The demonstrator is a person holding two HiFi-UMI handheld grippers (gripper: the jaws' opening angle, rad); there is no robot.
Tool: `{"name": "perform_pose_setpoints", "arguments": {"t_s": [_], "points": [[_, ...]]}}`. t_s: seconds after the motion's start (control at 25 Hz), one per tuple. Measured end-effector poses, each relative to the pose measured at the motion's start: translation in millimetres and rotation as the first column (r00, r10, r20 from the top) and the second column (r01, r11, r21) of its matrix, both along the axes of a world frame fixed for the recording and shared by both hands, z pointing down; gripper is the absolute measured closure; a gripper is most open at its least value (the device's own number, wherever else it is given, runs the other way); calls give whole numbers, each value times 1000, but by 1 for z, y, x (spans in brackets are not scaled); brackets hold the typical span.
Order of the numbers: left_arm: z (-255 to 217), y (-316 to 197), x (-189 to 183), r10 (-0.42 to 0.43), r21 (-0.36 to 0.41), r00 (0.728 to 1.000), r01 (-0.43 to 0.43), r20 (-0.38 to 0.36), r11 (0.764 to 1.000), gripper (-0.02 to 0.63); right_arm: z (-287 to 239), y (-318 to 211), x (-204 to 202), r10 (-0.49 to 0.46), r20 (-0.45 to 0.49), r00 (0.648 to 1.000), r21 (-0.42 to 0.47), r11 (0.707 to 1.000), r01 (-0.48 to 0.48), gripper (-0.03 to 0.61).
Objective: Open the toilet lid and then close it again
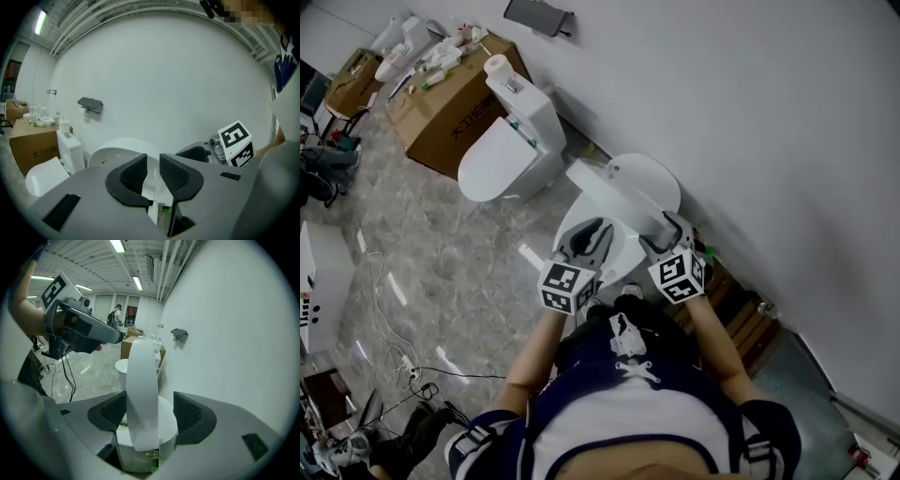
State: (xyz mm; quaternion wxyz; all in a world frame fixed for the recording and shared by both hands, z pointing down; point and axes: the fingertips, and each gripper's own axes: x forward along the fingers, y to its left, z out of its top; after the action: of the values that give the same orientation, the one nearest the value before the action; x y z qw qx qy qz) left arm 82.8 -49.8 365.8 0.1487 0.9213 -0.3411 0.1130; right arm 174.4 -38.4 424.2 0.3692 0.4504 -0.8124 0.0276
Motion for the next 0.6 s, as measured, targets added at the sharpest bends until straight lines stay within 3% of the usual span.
{"name": "perform_pose_setpoints", "arguments": {"t_s": [0.16,0.28,0.6], "points": [[-17,-4,7,-5,95,1000,5,-6,995,587,-5,-7,10,23,22,999,8,1000,-23,301],[-28,-3,13,13,155,1000,-10,-15,988,604,-8,-11,15,33,38,999,15,999,-34,301],[-30,-10,28,28,180,1000,-28,0,983,607,-15,-22,31,72,53,996,27,997,-73,301]]}}
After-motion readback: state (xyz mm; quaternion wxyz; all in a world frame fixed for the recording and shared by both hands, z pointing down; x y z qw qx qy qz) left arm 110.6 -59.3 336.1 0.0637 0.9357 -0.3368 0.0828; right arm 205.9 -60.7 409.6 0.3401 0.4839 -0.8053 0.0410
